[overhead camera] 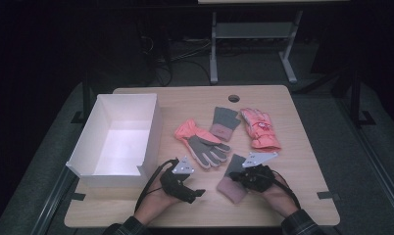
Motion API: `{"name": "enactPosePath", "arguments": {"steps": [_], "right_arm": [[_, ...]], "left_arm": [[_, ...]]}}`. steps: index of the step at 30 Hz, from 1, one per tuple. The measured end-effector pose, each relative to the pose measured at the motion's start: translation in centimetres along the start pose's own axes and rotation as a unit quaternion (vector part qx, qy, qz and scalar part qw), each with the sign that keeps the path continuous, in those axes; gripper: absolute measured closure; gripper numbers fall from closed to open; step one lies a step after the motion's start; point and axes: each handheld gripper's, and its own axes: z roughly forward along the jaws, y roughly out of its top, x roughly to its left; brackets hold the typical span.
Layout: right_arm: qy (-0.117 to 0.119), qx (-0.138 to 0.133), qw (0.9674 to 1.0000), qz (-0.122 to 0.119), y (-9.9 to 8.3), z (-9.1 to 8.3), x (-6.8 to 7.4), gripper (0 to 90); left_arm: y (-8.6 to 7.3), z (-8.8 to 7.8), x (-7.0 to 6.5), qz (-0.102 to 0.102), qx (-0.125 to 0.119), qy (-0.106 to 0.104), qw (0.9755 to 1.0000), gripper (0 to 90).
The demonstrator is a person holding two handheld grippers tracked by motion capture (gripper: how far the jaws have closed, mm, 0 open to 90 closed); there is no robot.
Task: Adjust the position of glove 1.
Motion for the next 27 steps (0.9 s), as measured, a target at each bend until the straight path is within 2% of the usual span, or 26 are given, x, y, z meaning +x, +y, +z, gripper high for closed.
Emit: {"name": "enactPosePath", "arguments": {"steps": [4, 7, 10, 13, 17, 22, 23, 27], "right_arm": [[-0.015, 0.004, 0.9997, 0.018, -1.1, -1.3, -1.7, 89.9], [-0.016, 0.004, 0.9995, 0.027, -1.6, -1.8, -2.2, 89.9], [-0.010, 0.002, 0.9998, 0.017, -1.4, -1.4, -1.8, 89.9], [-0.006, 0.014, 0.9999, 0.003, -1.1, -0.3, -1.2, 89.9], [-0.014, 0.047, 0.9987, -0.015, -1.1, 1.0, -0.7, 90.0], [0.005, 0.045, 0.9989, 0.008, -1.2, 1.1, -1.1, 90.0], [0.003, 0.043, 0.9991, 0.004, -1.2, 1.1, -1.0, 90.0], [0.015, 0.043, 0.9989, 0.006, -1.0, 1.4, 0.1, 90.0]], "left_arm": [[0.0, 0.0, -0.1, -0.001, -0.001, -0.001, 1.0000, 15.6], [0.0, 0.0, -0.1, 0.001, 0.001, -0.001, 1.0000, 15.6], [0.0, 0.1, -0.1, 0.001, 0.001, -0.001, 1.0000, 15.6], [0.1, 0.1, -0.1, 0.001, 0.001, 0.000, 1.0000, 15.6], [0.0, 0.2, -0.1, -0.001, 0.001, -0.001, 1.0000, 15.6], [0.0, 0.2, -0.1, -0.001, 0.001, 0.000, 1.0000, 15.6], [0.0, 0.2, -0.2, -0.001, 0.001, 0.000, 1.0000, 15.6], [0.1, 0.2, -0.2, 0.000, 0.001, 0.000, 1.0000, 15.6]]}}
